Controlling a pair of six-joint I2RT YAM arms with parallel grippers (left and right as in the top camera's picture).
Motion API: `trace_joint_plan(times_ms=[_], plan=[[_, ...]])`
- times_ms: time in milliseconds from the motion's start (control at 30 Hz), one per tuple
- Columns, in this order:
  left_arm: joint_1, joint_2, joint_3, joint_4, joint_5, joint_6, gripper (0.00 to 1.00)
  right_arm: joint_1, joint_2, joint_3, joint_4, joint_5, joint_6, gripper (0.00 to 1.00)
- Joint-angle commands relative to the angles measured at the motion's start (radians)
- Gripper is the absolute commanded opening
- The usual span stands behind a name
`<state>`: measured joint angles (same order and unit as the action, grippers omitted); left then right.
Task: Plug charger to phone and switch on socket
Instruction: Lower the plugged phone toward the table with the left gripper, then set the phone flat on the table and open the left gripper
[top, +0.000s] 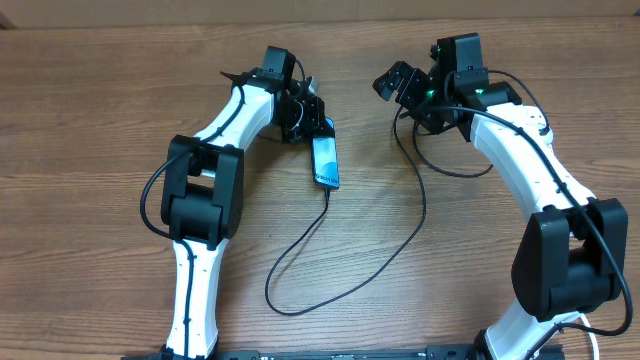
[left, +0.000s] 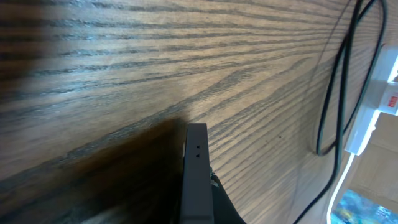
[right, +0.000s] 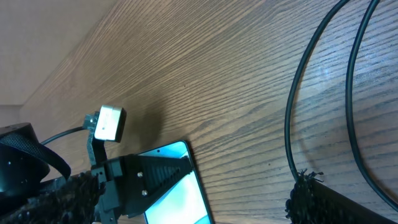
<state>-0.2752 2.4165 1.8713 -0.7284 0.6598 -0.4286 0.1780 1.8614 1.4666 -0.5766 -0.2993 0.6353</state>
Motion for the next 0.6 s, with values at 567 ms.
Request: trace_joint_plan(times_ms=[567], plan=[[-0.009, 0.016, 0.014, -0.002, -0.05, -0.032, 0.19, -0.002, -0.034, 0.021, -0.005, 0.011, -0.009, 1.0]])
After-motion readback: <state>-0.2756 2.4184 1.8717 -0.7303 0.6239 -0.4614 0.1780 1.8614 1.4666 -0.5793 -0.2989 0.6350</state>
